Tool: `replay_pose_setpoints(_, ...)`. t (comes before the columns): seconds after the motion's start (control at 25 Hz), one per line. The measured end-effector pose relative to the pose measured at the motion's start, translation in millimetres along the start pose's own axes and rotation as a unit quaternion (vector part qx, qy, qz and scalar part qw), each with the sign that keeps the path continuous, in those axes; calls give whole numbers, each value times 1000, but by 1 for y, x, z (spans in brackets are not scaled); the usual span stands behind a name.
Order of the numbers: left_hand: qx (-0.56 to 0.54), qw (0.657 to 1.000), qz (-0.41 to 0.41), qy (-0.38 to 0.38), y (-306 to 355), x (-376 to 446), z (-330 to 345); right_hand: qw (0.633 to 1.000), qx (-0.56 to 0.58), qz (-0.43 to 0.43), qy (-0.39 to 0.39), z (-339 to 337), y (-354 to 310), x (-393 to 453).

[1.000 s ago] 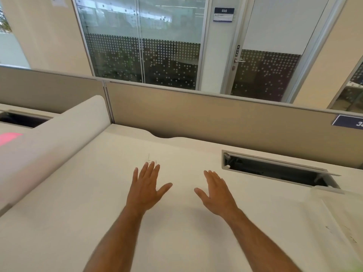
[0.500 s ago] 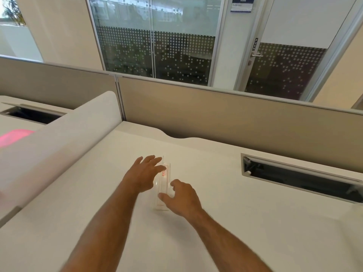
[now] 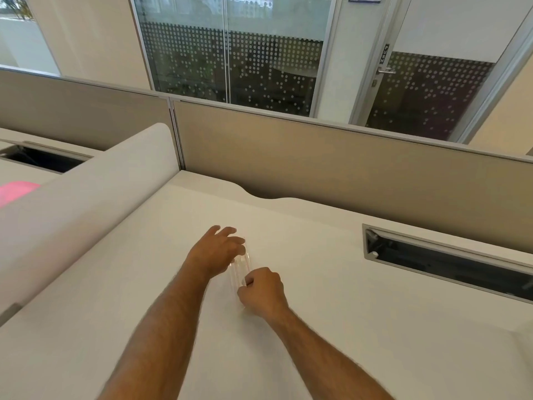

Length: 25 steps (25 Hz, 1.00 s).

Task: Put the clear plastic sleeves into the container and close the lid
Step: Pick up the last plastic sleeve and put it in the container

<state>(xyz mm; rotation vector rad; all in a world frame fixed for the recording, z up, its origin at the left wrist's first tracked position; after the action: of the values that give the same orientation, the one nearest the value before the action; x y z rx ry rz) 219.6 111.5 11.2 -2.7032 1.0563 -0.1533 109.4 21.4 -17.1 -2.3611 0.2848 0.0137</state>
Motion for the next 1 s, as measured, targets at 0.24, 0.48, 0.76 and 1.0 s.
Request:
replay_pose_setpoints(0.24, -24, 1000, 4, 16, 9, -6, -2, 995, -101, -12, 22, -32, 16, -13)
replay_pose_setpoints(0.48, -88, 996, 2, 12, 32, -19, -9, 948, -290, -124, 43, -56, 29, -39)
replay_pose_setpoints(0.76, -55, 983, 103, 143, 73, -55, -46, 912, -340, -192, 124, -90, 44, -75)
replay_pose_setpoints(1.0, -20, 964, 158, 211, 102, -75, -58, 910, -365, -174, 88, -119, 56, -86)
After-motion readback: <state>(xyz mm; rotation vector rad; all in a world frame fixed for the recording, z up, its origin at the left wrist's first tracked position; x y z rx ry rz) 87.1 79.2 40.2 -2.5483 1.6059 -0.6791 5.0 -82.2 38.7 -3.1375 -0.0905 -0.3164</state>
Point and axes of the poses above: each hand's wrist, its own x-axis towards the middle knuckle, its own z-axis out of the palm, y = z × x, the point moved 4 cm from there along x, towards the middle knuckle, and after that the axes turned 11 degrees about -z, right-handed, at the moved point
